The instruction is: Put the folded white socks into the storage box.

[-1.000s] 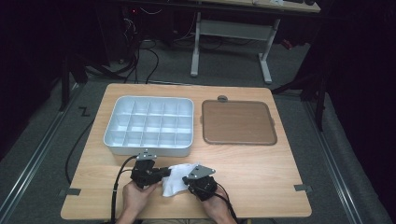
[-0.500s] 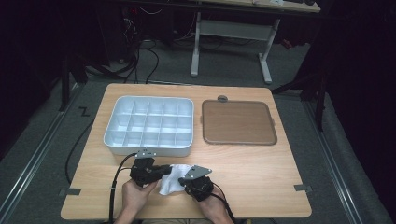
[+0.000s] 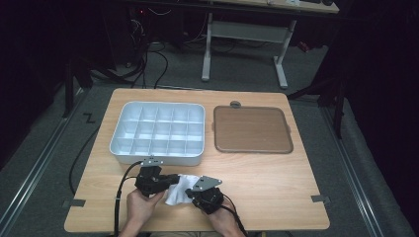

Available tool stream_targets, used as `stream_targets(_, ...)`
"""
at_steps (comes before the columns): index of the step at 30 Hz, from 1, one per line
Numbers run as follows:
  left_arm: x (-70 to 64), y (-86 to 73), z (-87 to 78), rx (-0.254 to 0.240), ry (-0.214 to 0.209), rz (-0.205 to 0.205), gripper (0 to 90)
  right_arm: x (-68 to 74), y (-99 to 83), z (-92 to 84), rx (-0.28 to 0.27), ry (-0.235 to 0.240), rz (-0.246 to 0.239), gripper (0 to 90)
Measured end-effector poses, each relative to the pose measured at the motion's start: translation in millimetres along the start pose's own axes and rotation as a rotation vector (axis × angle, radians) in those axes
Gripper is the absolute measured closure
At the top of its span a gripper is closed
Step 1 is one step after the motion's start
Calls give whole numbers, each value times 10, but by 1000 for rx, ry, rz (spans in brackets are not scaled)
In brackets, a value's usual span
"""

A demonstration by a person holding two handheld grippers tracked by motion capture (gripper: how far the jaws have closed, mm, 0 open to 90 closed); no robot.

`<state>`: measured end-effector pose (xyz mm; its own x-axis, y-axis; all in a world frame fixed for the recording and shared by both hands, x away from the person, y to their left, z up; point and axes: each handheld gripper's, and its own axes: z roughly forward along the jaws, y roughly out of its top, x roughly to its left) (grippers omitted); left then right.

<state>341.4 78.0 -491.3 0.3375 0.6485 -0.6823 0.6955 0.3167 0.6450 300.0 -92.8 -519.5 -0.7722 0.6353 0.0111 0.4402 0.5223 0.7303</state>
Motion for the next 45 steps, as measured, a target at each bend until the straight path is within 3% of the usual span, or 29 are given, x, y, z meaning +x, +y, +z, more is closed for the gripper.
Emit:
stream_targets(5, 20, 4, -17, 5, 6, -3, 854, -104, -27, -108, -9, -44, 21, 875)
stream_targets(10, 26, 14, -27, 11, 3, -4, 854, -160, -58, -92, 7, -55, 21, 869)
stream_targets(19, -6, 58, -51, -4, -21, -24, 854, -106, -48, 22, 16, -21, 36, 887)
stream_targets(21, -23, 65, -50, -4, -29, -28, 854, -95, -32, 47, 13, -18, 9, 892)
stream_targets(26, -59, 86, -29, -4, -60, -49, 854, -73, 4, 97, 10, 4, 10, 896)
stream_targets(30, -55, 77, 10, -3, -54, -55, 854, -59, 37, 132, 12, 30, 16, 895)
stream_targets(33, -55, 74, 17, -4, -48, -55, 854, -51, 52, 111, 8, 35, 18, 845)
stream_targets(34, -50, 75, 12, -3, -42, -51, 854, -43, 55, 48, -12, 18, 13, 796)
stream_targets(36, -44, 77, 9, 1, -37, -45, 854, -40, 56, -4, -34, 11, 20, 789)
stream_targets(37, -40, 78, 5, 3, -34, -42, 854, -54, 62, -125, -72, -17, 34, 768)
stream_targets(39, -38, 78, 2, -3, -27, -43, 854, -76, 64, -186, -82, -37, 43, 754)
stream_targets(40, -36, 76, -4, -5, -24, -37, 854, -144, 51, -284, -86, -70, 75, 722)
stream_targets(45, -39, 69, 2, -7, -26, -39, 854, -272, -12, -322, -68, -107, 119, 642)
